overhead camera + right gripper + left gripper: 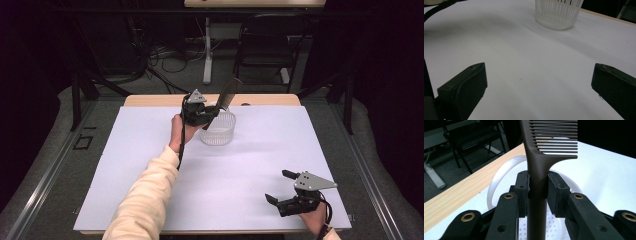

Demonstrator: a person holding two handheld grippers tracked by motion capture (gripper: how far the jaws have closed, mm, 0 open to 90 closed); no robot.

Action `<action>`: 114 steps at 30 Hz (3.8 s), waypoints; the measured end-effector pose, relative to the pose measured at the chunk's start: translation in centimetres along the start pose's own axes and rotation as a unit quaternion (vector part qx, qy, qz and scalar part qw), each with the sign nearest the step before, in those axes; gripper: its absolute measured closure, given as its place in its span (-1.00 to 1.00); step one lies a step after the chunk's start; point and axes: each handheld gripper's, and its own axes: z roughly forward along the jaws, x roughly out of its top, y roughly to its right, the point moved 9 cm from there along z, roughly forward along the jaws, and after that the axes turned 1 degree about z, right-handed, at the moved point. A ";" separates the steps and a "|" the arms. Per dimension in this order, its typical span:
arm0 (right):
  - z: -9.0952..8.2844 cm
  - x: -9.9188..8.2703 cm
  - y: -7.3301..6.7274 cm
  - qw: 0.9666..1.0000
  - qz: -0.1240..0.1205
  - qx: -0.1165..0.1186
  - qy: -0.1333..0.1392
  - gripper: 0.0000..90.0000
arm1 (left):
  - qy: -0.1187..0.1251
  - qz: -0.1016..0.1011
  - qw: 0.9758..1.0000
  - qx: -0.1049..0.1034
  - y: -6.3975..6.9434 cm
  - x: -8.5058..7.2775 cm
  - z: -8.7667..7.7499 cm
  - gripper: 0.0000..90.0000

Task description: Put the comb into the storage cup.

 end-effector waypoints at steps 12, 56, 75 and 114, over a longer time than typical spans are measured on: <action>0.0 0.0 0.0 1.000 0.000 0.001 0.002 -1.00 | -0.014 0.004 1.000 -0.002 0.0 -0.4 0.4 0.60; 0.0 0.0 0.0 1.000 -0.001 0.000 0.000 -1.00 | -0.050 0.031 0.998 -0.016 0.2 -1.6 1.5 0.59; 0.0 0.0 0.0 1.000 -0.001 0.001 0.001 -1.00 | -0.063 0.028 0.997 -0.029 0.4 -2.2 2.1 0.59; 0.0 0.0 0.0 1.000 -0.001 0.000 0.000 -1.00 | -0.076 0.035 0.995 -0.057 1.9 -1.2 0.0 -0.44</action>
